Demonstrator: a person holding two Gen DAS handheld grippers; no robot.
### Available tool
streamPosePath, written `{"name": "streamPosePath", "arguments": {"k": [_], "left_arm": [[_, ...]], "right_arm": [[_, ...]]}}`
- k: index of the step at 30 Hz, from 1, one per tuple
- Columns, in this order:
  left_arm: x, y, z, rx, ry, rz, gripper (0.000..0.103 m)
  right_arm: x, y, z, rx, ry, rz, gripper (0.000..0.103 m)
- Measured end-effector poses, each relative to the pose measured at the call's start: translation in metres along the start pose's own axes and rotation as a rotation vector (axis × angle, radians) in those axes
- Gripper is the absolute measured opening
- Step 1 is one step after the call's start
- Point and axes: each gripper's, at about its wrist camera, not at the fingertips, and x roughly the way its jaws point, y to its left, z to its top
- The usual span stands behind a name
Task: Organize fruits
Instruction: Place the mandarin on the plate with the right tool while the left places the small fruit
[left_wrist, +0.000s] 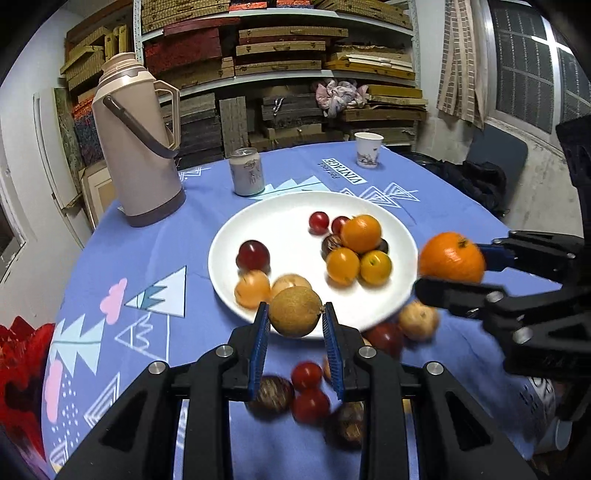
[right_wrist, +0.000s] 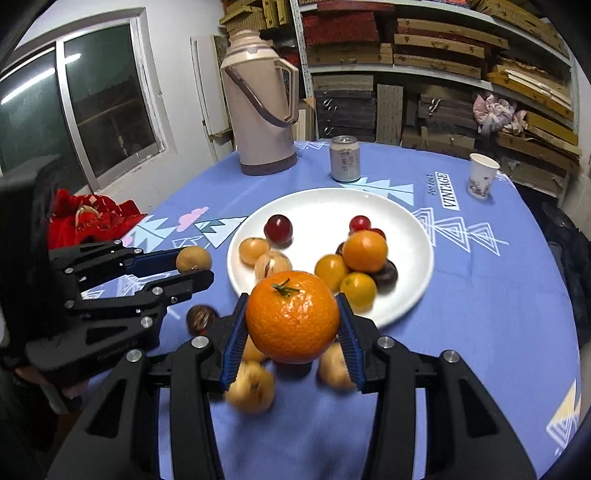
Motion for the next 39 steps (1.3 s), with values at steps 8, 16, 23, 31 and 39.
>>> {"name": "streamPosePath", "arguments": {"k": [8, 16, 23, 31, 39], "left_arm": [[0.043, 0.018, 0.020, -0.023, 0.037, 0.009, 0.029], [0.083, 0.025, 0.033, -0.048, 0.093, 0.025, 0.029], [0.099, 0.017, 0.037, -0.025, 0.111, 0.041, 0.029], [0.087, 0.022, 0.038, -0.039, 0.096, 0.073, 0.047], [0.061, 0.019, 0.028, -0.044, 0.065, 0.081, 0.066]], "right_arm": [[0.056, -0.020, 0.029, 0.119, 0.051, 0.076, 0.045], [0.105, -0.030, 0.050, 0.161, 0.116, 0.048, 0.045], [0.123, -0.035, 0.052, 0.185, 0.133, 0.061, 0.046], [0.103, -0.033, 0.052, 0.193, 0.087, 0.082, 0.056], [0.072, -0.033, 0.038, 0.213, 0.050, 0.101, 0.060]]}}
